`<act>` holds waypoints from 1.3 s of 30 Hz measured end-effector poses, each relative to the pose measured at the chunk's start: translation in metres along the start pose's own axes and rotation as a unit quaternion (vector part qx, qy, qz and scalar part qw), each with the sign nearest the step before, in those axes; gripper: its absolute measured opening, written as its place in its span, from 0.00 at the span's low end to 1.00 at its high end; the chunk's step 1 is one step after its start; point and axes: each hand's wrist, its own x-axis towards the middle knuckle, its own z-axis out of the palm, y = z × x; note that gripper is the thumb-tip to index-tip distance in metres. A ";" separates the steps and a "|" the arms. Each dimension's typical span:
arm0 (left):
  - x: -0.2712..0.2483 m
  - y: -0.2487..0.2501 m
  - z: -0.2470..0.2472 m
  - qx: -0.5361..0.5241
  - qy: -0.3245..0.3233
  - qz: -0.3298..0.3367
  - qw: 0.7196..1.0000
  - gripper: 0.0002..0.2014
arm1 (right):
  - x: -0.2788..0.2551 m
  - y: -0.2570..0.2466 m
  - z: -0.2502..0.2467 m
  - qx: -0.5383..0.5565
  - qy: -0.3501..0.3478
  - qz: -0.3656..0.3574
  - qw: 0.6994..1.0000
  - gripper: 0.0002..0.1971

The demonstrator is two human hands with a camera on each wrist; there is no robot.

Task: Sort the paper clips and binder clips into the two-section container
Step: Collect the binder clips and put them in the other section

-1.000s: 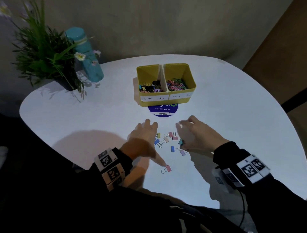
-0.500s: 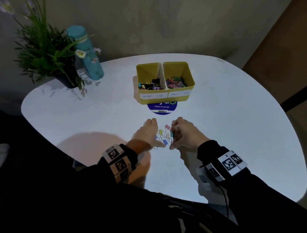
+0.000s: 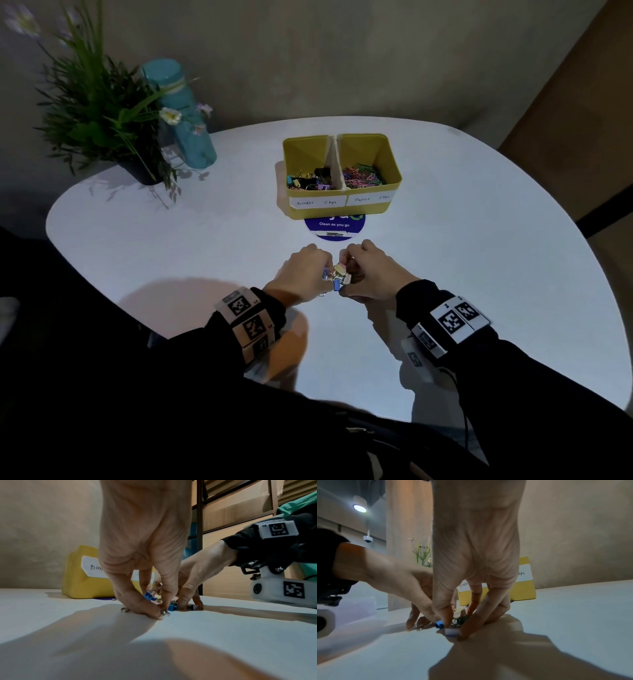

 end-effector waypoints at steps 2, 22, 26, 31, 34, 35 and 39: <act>0.002 0.004 0.000 -0.010 0.001 0.007 1.000 0.07 | 0.004 0.001 0.000 -0.001 0.000 0.011 1.000 0.26; 0.031 0.012 -0.136 -0.306 0.237 0.043 0.921 0.06 | 0.022 0.006 -0.013 0.053 -0.007 0.044 0.998 0.17; 0.058 0.007 -0.136 -0.220 0.164 0.025 0.961 0.12 | 0.026 0.008 -0.016 0.029 -0.016 0.059 0.998 0.14; 0.056 0.001 -0.125 -0.214 0.209 0.036 0.953 0.08 | 0.025 0.012 -0.017 0.029 0.000 0.058 0.998 0.08; 0.041 -0.006 -0.114 -0.244 0.264 0.047 0.932 0.04 | 0.015 0.008 -0.028 0.131 -0.031 0.057 0.989 0.08; 0.034 -0.010 -0.107 -0.252 0.272 0.046 0.928 0.04 | 0.010 0.004 -0.035 0.155 -0.040 0.051 0.986 0.07; 0.010 -0.032 -0.081 -0.262 0.295 0.027 0.919 0.06 | -0.009 -0.023 -0.079 0.172 -0.018 0.006 0.985 0.02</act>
